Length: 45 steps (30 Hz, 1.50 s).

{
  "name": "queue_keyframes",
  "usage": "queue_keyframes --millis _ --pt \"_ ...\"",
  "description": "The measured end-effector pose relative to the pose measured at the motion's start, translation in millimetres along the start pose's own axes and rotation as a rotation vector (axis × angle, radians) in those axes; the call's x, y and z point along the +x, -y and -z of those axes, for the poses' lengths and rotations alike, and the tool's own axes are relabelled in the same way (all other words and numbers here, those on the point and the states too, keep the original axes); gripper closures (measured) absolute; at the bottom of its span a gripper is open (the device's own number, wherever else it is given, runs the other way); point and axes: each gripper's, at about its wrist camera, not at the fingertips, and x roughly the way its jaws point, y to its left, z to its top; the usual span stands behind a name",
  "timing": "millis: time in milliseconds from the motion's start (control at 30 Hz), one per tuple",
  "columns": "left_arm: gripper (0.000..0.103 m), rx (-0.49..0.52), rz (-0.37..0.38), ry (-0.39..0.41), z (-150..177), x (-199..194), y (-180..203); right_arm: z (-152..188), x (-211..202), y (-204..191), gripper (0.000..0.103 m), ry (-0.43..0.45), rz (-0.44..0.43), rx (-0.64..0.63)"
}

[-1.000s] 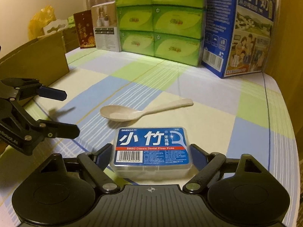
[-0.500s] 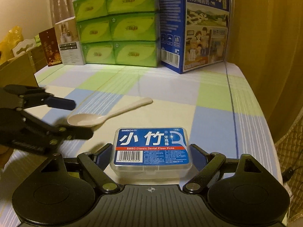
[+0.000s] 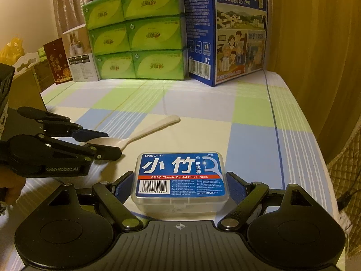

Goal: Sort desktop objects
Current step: 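Lift and carry the spoon and floss-pick box over the cardboard box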

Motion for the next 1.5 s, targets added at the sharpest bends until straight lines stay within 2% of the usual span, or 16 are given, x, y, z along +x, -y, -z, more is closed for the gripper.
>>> queue_keyframes --millis 200,400,833,1500 --pt "0.075 -0.066 0.004 -0.017 12 -16 2 2 -9 -7 0.020 -0.018 -0.006 0.060" --pt "0.075 -0.175 -0.008 -0.033 32 -46 7 2 -25 -25 0.020 -0.044 -0.008 0.102" --pt "0.075 -0.316 -0.062 -0.027 68 -133 24 12 -89 -71 0.020 -0.044 -0.003 0.230" --pt "0.075 -0.369 -0.104 0.063 98 -283 50 46 -211 -153 0.020 -0.004 0.025 0.204"
